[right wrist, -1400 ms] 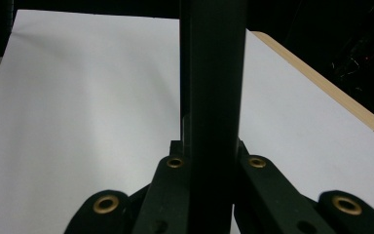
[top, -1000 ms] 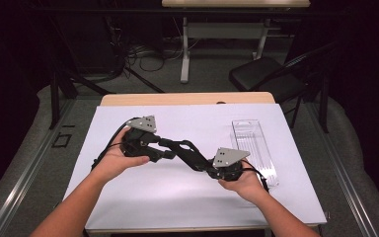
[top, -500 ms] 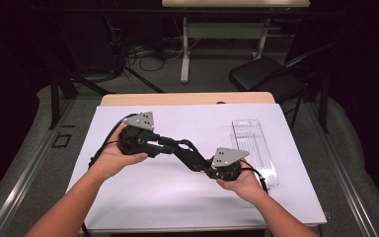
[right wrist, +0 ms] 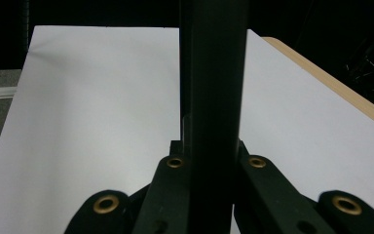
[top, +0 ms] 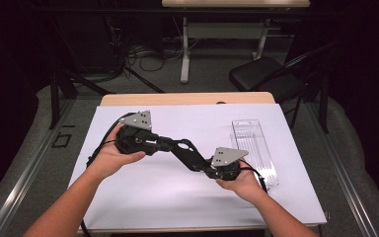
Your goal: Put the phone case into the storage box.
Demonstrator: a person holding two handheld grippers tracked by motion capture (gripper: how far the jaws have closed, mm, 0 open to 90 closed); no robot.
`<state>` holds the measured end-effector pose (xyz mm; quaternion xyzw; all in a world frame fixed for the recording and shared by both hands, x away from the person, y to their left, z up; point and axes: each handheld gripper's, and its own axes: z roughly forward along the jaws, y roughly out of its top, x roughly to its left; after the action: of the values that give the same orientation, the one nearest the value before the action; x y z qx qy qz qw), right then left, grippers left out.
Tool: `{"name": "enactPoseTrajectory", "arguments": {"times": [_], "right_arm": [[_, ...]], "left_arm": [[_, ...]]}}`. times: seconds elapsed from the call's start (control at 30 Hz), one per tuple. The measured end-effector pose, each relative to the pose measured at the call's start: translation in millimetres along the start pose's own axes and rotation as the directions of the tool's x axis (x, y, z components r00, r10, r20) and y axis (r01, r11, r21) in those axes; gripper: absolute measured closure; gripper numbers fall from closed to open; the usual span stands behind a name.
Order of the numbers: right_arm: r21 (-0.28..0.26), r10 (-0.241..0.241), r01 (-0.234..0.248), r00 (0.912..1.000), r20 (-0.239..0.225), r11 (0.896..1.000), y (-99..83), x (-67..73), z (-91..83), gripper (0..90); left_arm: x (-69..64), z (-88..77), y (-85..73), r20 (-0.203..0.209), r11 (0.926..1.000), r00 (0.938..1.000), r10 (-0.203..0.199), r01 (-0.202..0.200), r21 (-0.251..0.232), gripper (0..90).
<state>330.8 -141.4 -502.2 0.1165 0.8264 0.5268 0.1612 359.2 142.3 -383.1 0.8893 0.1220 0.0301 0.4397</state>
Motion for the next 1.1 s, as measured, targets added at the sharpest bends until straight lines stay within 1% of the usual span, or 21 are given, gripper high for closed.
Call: {"name": "enactPoseTrajectory", "arguments": {"times": [0.07,0.23,0.43,0.6,0.63,0.7,1.1], "right_arm": [[-0.003,-0.002,0.002,1.0,0.001,1.0,0.0,-0.2,0.2,87.7],[-0.009,-0.008,0.008,1.0,0.005,1.0,-0.3,-1.1,0.9,87.4],[-0.006,-0.016,0.016,0.9998,0.012,1.0,-0.3,-0.8,1.7,86.9],[-0.003,-0.015,0.015,0.9998,0.009,1.0,0.1,-0.3,2.5,86.6],[-0.001,-0.015,0.015,0.9999,0.008,1.0,0.2,-0.1,2.8,86.5],[0.0,-0.015,0.015,0.9999,0.008,1.0,0.2,0.0,3.3,86.6],[-0.003,-0.006,0.006,1.0,0.006,1.0,0.3,0.0,4.0,86.3]], "left_arm": [[0.0,0.0,0.5,-0.002,1.0,1.0,0.002,-0.002,-0.001,78.5],[-0.2,-0.3,1.7,-0.009,0.9996,0.9996,0.026,-0.026,0.011,79.4],[-1.1,-0.5,2.3,-0.016,0.9993,0.9993,0.034,-0.034,0.017,79.8],[-3.6,-1.0,3.7,-0.024,0.9982,0.998,0.058,-0.058,0.018,80.1],[-3.9,-1.3,4.2,-0.026,0.9971,0.9971,0.072,-0.072,0.024,80.1],[-5.2,-1.5,4.9,-0.031,0.9964,0.9962,0.081,-0.08,0.027,80.2],[-4.5,-2.1,5.6,-0.029,0.9972,0.9972,0.069,-0.068,0.031,80.4]]}}
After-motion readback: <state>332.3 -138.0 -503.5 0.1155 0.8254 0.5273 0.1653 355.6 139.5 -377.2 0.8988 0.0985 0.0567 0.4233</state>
